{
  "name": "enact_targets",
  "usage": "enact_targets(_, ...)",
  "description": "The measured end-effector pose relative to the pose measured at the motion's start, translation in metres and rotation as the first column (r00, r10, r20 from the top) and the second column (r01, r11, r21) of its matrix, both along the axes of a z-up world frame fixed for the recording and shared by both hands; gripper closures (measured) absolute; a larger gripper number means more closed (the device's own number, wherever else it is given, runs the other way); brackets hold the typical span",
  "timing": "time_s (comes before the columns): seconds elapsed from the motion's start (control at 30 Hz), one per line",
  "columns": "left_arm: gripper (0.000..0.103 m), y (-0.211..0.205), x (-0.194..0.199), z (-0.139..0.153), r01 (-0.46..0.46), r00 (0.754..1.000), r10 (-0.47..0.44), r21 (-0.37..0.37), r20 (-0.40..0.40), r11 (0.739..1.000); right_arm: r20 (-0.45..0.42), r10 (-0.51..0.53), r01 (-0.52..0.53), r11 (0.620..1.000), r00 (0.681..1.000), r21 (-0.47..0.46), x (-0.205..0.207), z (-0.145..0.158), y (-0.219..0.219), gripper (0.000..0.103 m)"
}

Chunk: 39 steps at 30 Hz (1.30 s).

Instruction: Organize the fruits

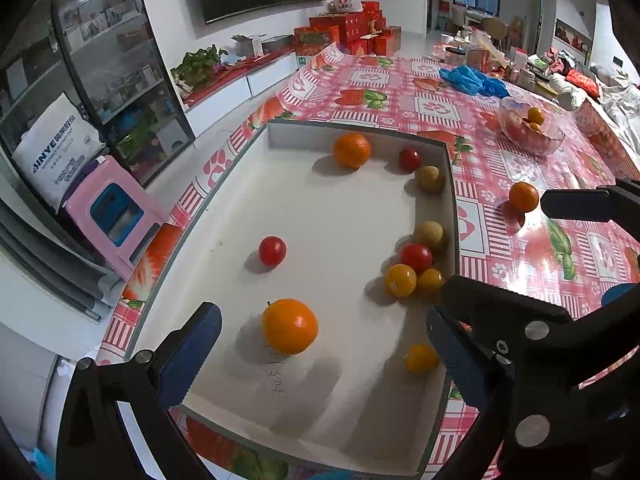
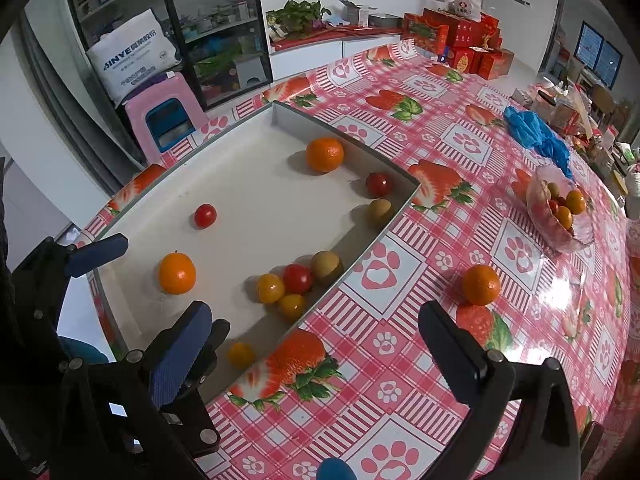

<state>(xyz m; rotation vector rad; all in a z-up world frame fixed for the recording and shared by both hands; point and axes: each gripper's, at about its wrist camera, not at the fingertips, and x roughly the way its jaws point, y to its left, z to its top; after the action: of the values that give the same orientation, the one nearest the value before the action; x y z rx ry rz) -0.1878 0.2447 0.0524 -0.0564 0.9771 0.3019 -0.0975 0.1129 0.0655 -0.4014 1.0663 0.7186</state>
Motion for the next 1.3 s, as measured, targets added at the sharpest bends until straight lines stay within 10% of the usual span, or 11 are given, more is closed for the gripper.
enact_targets(1.3,0.000,-0.0064,0.0005,-0.0017,0.020,1.000,-0.020,0.007,-0.010,1.000,-0.005,0.008,-0.008,1.000,1.000,-0.006,-0.0045,-0.0030,-0.0003,0.000)
